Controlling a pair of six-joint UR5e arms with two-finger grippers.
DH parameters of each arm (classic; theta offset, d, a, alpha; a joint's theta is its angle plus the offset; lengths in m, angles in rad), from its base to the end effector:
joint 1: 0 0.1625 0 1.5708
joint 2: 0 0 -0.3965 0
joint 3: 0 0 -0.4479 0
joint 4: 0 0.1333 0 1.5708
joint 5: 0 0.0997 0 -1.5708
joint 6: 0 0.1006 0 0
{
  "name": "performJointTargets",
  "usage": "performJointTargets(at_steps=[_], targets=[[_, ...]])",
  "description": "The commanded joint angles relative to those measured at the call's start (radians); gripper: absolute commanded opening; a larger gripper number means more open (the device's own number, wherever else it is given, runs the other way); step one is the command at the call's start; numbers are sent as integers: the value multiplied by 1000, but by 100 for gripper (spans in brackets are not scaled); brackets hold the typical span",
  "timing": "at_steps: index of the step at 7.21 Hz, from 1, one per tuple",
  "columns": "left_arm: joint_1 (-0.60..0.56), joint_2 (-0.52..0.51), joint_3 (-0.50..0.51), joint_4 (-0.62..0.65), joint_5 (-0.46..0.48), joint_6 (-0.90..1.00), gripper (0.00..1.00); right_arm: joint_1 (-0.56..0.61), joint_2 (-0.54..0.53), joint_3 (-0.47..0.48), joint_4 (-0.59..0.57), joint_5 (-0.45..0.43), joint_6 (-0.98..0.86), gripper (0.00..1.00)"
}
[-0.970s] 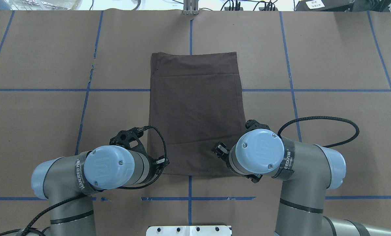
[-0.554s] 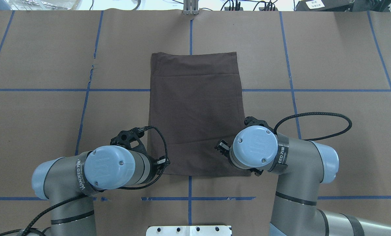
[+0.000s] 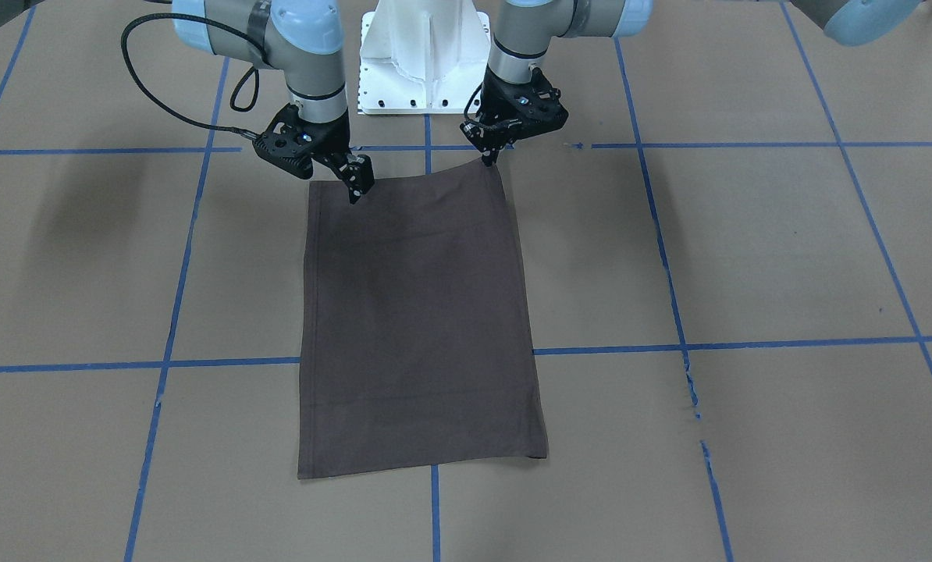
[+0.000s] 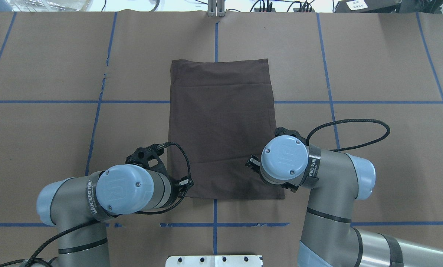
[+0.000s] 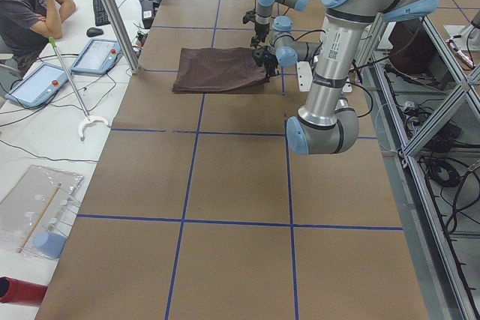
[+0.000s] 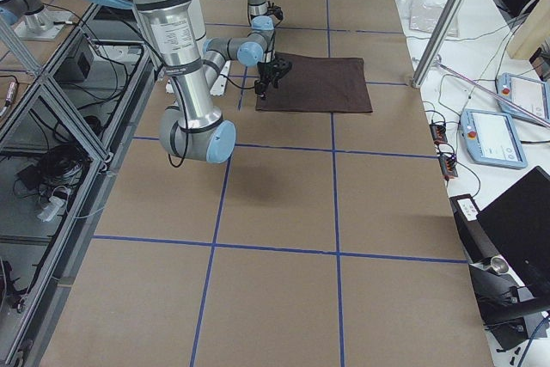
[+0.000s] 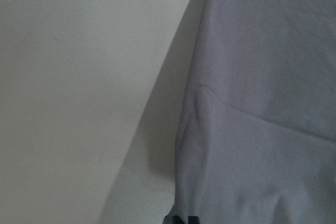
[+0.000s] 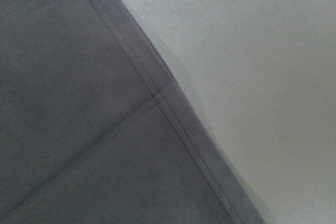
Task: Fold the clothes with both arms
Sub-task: 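Move the right gripper to the shirt's near corner beside the left gripper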
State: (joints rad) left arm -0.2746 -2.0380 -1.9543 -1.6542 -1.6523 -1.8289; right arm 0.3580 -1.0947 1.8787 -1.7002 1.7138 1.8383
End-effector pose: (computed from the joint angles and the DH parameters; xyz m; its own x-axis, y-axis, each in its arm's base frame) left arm 0.5569 -0.2869 0.1592 0.5004 -0.4053 -0.7651 0.3465 0.9036 -0.2520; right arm -0.5564 -0.3352 0.2169 0.6464 0.5212 0.5573 -0.4525 0.8499 -0.2700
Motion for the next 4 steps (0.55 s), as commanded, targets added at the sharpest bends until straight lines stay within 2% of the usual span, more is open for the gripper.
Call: performJointTargets(at_steps=[1, 2, 4], targets=[[-2, -1, 0, 1, 0, 0, 0, -7, 1, -35, 28, 12, -4, 100], [-2, -1, 0, 1, 0, 0, 0, -5, -4, -47, 83, 18, -2, 100], [-2, -1, 0, 1, 0, 0, 0, -4, -14, -59, 109, 30, -2, 100]])
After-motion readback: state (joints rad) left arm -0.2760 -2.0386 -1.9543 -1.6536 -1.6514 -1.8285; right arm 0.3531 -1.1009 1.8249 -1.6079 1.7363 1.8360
